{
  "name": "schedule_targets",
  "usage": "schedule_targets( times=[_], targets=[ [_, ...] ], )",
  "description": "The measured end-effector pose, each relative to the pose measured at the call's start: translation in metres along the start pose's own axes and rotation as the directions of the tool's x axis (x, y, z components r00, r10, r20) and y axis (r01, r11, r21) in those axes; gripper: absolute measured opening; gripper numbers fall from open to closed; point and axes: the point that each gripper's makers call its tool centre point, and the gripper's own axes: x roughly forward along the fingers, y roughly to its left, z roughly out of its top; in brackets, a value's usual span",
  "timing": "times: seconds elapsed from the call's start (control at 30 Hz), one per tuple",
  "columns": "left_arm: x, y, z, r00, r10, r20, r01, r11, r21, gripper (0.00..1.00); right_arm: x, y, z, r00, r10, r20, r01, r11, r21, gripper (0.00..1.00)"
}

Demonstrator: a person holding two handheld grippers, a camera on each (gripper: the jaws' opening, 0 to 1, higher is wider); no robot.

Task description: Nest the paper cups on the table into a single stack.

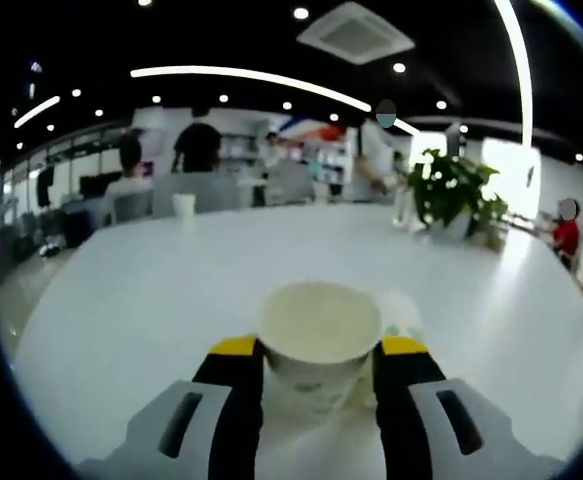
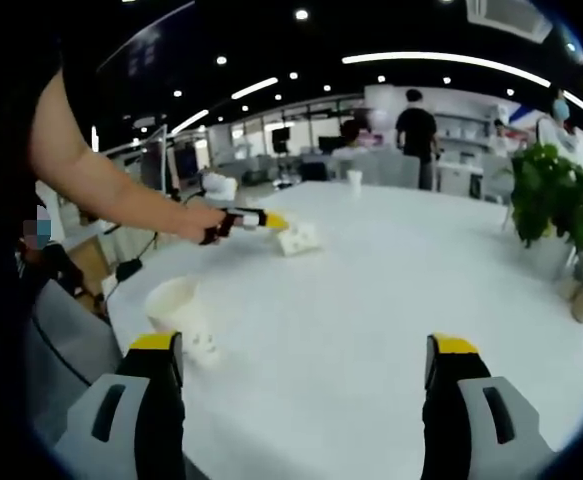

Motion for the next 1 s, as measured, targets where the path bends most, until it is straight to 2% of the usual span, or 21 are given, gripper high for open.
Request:
schedule_targets(
  times=[0.4,0.87,1.0],
  targets=[
    [-0.006,0.001,0.014,0.999,0.001,0.033,-0.001,1.000,-0.002,0.41,-0.001,0.002,0.002,1.000,0.002,0.003,-0.002,1.000,-0.002,0.99],
    [-0.016,0.004,0.034,0.999,0.008,0.052,-0.009,1.000,0.016,0.41,-0.003,0.006,0.008,1.000,0.007,0.019,-0.007,1.000,-0.010,0.99],
    [-0.018,0.003,0.035,0.999,0.004,0.051,-0.005,1.000,0.015,0.41,-0.003,0.008,0.009,1.000,0.009,0.023,-0.008,1.000,-0.012,0.99]
  ],
)
